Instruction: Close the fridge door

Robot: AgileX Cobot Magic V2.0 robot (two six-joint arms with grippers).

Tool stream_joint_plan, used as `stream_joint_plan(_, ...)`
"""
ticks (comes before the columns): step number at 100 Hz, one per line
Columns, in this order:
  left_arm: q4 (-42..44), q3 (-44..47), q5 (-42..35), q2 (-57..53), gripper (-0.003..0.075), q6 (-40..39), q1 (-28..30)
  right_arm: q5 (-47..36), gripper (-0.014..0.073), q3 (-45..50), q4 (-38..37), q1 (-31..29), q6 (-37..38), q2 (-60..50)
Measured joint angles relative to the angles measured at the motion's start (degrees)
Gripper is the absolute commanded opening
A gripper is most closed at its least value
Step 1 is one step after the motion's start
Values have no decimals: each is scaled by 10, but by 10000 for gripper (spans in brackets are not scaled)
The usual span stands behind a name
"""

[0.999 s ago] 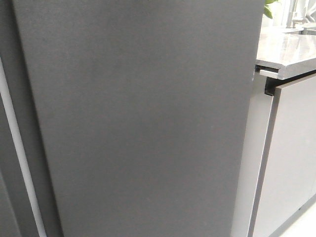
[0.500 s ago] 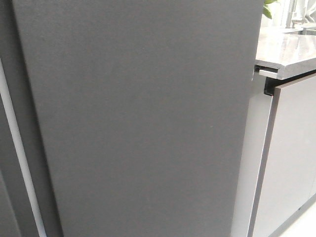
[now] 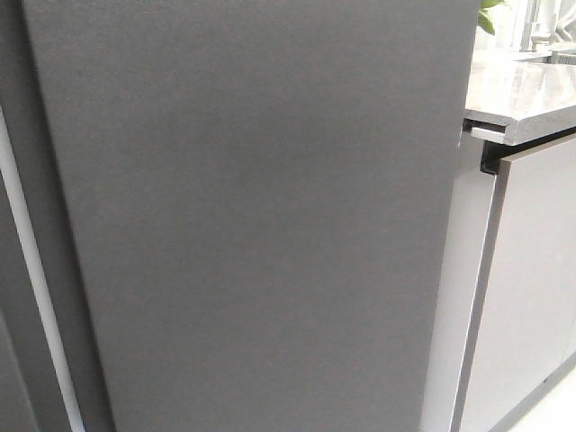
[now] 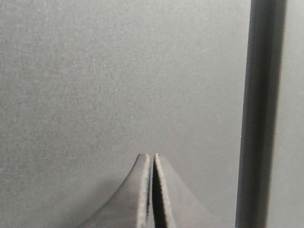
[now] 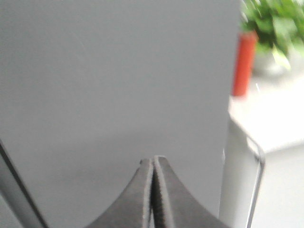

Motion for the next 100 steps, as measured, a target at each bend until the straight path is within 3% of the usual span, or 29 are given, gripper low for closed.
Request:
stream_joint_plan(37, 0, 0, 0, 0, -20, 0, 0, -34, -44, 178, -6, 0, 32, -131)
stream_joint_plan(100, 0, 0, 0, 0, -20, 0, 0, -35, -45, 191, -6, 0, 32, -132)
